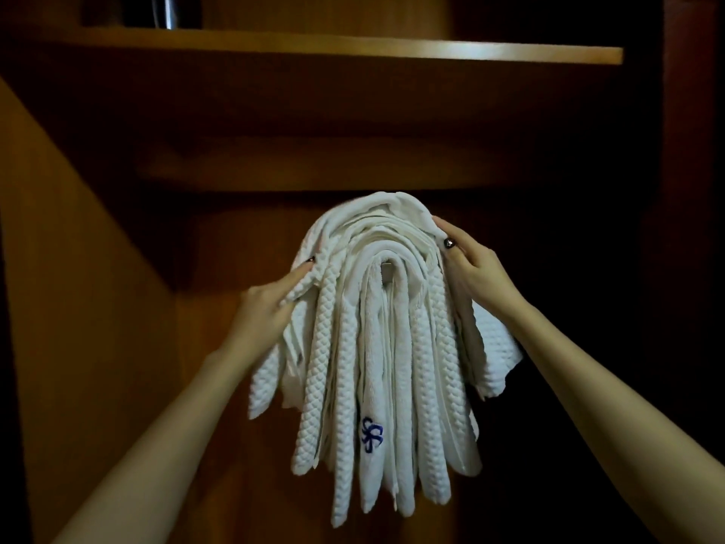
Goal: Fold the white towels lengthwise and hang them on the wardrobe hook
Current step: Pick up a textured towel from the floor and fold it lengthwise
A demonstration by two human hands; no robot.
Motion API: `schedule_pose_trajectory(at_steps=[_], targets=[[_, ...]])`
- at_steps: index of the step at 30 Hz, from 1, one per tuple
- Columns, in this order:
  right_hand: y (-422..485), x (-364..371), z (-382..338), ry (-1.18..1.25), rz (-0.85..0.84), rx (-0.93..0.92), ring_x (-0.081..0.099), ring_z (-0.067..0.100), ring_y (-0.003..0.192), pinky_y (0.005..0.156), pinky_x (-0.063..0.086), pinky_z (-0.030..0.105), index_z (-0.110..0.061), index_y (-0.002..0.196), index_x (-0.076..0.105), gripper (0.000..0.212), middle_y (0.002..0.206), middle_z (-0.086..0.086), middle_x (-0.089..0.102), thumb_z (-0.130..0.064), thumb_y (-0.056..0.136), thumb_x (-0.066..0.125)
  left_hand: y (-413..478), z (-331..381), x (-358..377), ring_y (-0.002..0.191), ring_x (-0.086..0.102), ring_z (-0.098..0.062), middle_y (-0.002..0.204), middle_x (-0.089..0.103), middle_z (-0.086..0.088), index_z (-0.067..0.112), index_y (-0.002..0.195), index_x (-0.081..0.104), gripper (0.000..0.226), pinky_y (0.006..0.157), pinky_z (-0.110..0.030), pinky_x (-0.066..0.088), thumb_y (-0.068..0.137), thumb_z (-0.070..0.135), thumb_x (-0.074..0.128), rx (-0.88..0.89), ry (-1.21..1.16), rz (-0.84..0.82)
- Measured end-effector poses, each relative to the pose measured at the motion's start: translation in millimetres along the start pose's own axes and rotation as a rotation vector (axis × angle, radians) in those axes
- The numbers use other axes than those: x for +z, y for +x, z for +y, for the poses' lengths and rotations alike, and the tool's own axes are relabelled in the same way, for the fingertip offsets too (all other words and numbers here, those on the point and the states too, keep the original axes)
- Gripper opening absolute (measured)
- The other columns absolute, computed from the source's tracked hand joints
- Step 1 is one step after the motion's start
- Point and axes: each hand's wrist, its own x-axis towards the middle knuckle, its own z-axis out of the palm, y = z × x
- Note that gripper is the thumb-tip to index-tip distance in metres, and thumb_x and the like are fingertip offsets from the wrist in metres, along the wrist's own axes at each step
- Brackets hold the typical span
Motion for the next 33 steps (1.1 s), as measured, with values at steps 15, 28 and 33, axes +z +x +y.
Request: schedule_pose_trajectory(at_steps=[15,28,33], targets=[[-70,3,67,-0.09,-0.221,0.065,0.037,0.005,0.135,0.107,0.037,0.033,-0.061,0.144,0.009,0.084,0.148,-0.031,0.03,-0.048,0.077,0.058,-21,12,35,0.12,0.047,-0.019,0.146,0.043,0.002,0.054,0.145,0.0,0.075,0.093,-0.033,0.036,0.096,0.033,0.052,-0.311,-0.105,-0.092],[-57,12,88,-0.025,-0.136,0.087,0.066,0.024,0.099,0.09,0.054,0.047,-0.037,0.145,0.038,0.06,0.114,0.003,0.068,-0.008,0.093,0.045,-39,0,36,0.127,0.043,-0.012,0.136,0.047,0.006,0.025,0.136,0.044,0.055,0.091,-0.004,0.033,0.089,-0.003,0.054,-0.311,-0.283,-0.15],[-59,4,94,0.015,-0.257,0.104,0.057,0.011,0.119,0.094,0.047,0.029,-0.042,0.136,0.048,0.053,0.125,-0.017,0.059,-0.011,0.093,0.048,-32,-1,25,0.119,0.046,-0.002,0.127,0.05,0.009,0.014,0.134,0.051,0.041,0.085,-0.001,0.036,0.094,0.009,0.056,-0.425,-0.353,0.056]])
